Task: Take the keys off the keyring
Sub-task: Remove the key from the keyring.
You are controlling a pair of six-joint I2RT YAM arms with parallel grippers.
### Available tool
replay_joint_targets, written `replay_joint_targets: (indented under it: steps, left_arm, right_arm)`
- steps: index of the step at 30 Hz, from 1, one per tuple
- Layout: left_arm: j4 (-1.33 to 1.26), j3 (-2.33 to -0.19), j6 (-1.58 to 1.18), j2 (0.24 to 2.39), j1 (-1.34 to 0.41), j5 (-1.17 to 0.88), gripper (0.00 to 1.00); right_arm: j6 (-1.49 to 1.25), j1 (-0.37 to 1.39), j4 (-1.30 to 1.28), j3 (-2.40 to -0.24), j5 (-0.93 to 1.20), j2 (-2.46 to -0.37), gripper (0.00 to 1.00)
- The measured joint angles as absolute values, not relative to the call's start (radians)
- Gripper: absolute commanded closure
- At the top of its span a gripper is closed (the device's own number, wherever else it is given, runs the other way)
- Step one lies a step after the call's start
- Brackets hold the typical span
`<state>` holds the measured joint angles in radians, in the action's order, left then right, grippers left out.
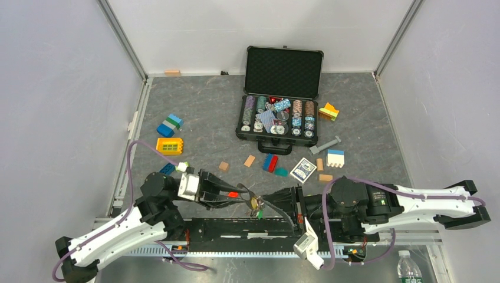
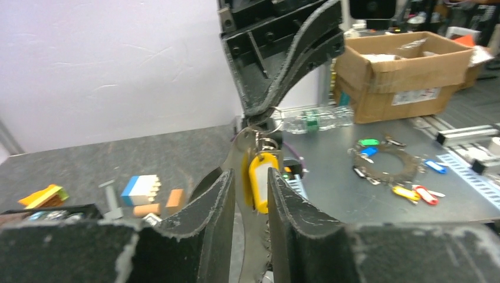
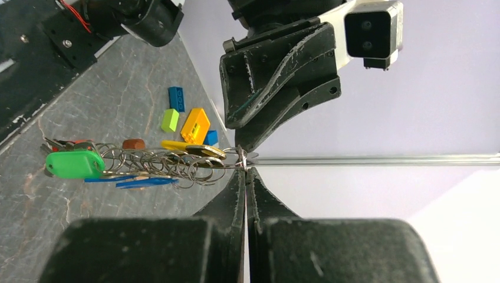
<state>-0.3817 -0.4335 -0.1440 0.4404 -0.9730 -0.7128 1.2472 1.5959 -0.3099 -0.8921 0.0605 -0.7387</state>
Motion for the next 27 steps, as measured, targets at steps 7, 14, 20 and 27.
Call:
replay_joint_targets:
  steps: [7, 14, 20, 27]
  left_arm:
    - [-0.332, -0.434, -0.009, 0.427, -0.973, -0.616, 0.61]
    - [-0.337, -0.433, 0.032, 0.462, -0.973, -0.633, 0.60]
    - [-0.421, -0.409, -0.015, 0.490, -0.973, -0.702, 0.53]
    - [-0.513, -0.374, -0.072, 0.521, -0.974, -0.710, 0.50]
  right_arm:
    - [1.276, 1.596, -0.298, -0.872, 0.022, -0.725, 1.00]
    - [1.303, 1.596, -0.289, -0.860, 0.001, -0.723, 1.00]
    - [1.325, 1.596, -0.284, -0.858, -0.027, -0.723, 1.00]
    - [1.338, 1.596, -0.278, -0.849, -0.028, -0.723, 1.00]
